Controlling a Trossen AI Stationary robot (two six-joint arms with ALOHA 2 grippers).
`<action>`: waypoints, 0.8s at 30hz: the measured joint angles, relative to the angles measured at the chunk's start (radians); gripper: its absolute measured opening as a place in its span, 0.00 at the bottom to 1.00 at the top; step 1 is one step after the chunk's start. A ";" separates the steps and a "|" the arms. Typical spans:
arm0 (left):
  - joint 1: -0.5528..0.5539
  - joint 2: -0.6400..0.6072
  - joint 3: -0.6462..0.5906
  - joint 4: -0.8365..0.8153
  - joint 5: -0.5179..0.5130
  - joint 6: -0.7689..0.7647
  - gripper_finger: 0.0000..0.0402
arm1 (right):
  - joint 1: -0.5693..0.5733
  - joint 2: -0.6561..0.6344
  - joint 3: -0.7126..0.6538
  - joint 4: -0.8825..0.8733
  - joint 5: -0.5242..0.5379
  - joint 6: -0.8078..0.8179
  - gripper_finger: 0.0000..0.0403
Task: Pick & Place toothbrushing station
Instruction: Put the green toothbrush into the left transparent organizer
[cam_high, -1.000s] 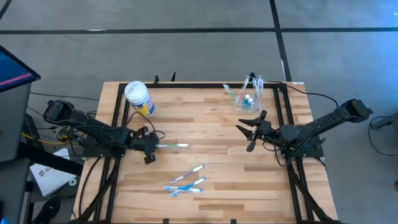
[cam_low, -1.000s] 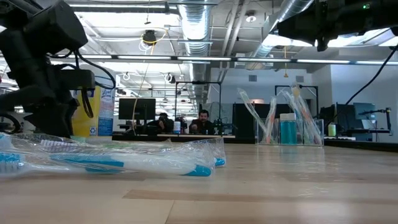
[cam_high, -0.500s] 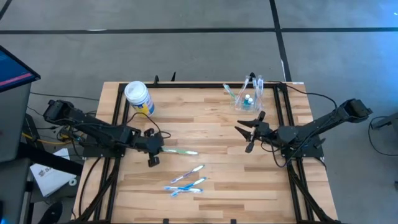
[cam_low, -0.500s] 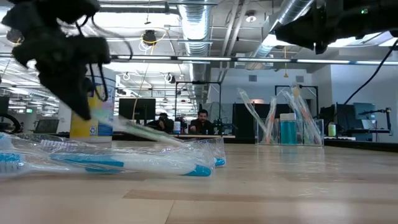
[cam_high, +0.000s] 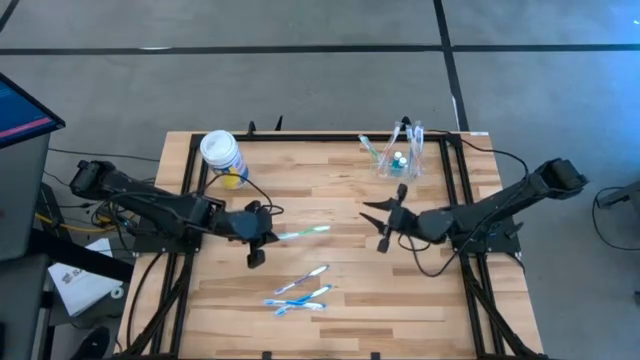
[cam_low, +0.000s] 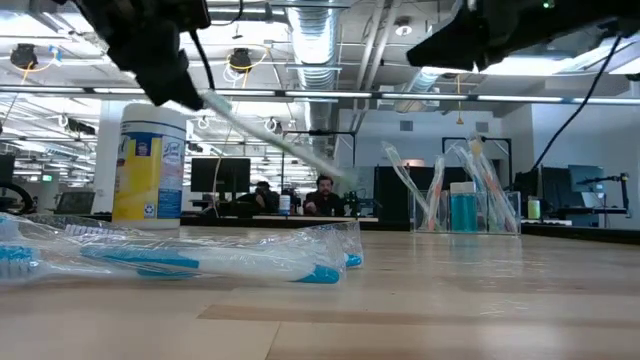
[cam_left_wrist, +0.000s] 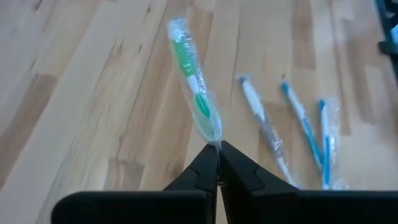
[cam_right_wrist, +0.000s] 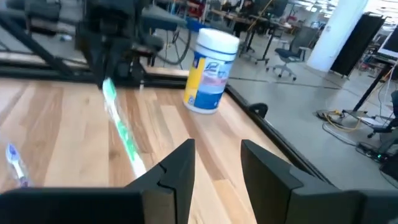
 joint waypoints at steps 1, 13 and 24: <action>0.000 0.000 0.008 0.000 0.000 0.000 0.00 | 0.000 0.022 0.015 -0.006 -0.004 0.000 0.30; 0.000 0.000 0.106 0.021 -0.003 -0.085 0.00 | 0.003 0.210 0.221 -0.108 -0.080 -0.086 0.30; 0.027 -0.001 0.166 0.052 0.003 -0.179 0.00 | 0.026 0.328 0.352 -0.158 -0.101 -0.180 0.30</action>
